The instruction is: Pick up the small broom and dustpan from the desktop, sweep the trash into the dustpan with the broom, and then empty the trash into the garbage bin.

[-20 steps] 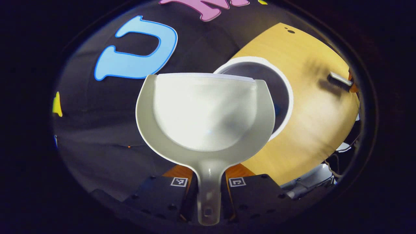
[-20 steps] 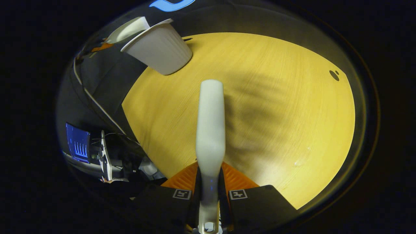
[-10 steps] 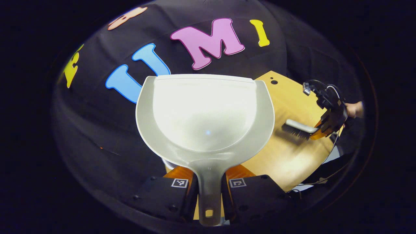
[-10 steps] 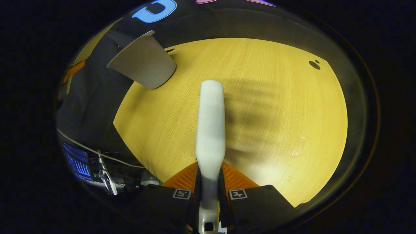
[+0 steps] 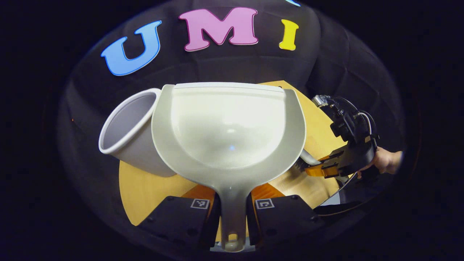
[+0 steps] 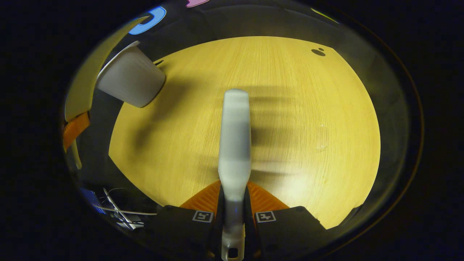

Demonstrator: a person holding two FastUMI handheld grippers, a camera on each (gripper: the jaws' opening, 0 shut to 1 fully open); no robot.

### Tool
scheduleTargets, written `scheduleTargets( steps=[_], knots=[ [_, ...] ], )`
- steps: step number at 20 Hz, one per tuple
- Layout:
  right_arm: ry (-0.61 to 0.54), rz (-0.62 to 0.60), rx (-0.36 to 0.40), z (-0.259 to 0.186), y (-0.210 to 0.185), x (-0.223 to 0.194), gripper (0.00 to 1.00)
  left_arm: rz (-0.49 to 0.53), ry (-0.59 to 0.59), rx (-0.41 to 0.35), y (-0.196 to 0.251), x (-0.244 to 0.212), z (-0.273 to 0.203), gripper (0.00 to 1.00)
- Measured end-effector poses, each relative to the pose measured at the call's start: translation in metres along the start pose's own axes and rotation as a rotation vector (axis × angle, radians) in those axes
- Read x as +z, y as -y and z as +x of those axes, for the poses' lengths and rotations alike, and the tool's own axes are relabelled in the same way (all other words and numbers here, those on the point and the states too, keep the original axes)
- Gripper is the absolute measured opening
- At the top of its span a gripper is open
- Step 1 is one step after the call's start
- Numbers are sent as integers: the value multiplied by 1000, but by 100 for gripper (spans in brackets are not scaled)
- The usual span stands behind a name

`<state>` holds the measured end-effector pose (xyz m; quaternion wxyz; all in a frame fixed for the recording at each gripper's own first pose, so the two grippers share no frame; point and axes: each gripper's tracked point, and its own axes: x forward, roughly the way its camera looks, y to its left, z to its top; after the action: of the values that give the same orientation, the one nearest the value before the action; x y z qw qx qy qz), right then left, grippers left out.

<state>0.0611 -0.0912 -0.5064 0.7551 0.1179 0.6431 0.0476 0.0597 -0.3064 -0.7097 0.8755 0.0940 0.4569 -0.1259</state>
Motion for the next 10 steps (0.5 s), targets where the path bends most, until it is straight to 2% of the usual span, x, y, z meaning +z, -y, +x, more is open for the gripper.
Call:
scheduleTargets(
  steps=[1,2,3,4,5,7,9,10],
  knots=[
    [-9,-3,-15,5,1,-3,28,-39,-27,-4,5,-12,19,29],
    [-15,-1,-26,9,1,-4,24,-85,-62,-10,10,-26,38,30],
    [-23,9,-31,12,1,-5,28,-133,-104,-20,15,-41,55,30],
    [-26,24,-33,17,0,-6,28,-165,-141,-33,22,-53,67,30],
    [-27,39,-32,21,-3,-5,24,-186,-177,-45,27,-65,76,30],
    [-34,50,-34,28,-10,-1,28,-198,-237,-59,33,-82,90,30],
    [-57,40,-47,36,-11,-2,28,-199,-274,-43,33,-92,104,29],
    [-66,47,-44,38,-13,-3,24,-205,-291,-26,31,-94,110,30]
  ],
)
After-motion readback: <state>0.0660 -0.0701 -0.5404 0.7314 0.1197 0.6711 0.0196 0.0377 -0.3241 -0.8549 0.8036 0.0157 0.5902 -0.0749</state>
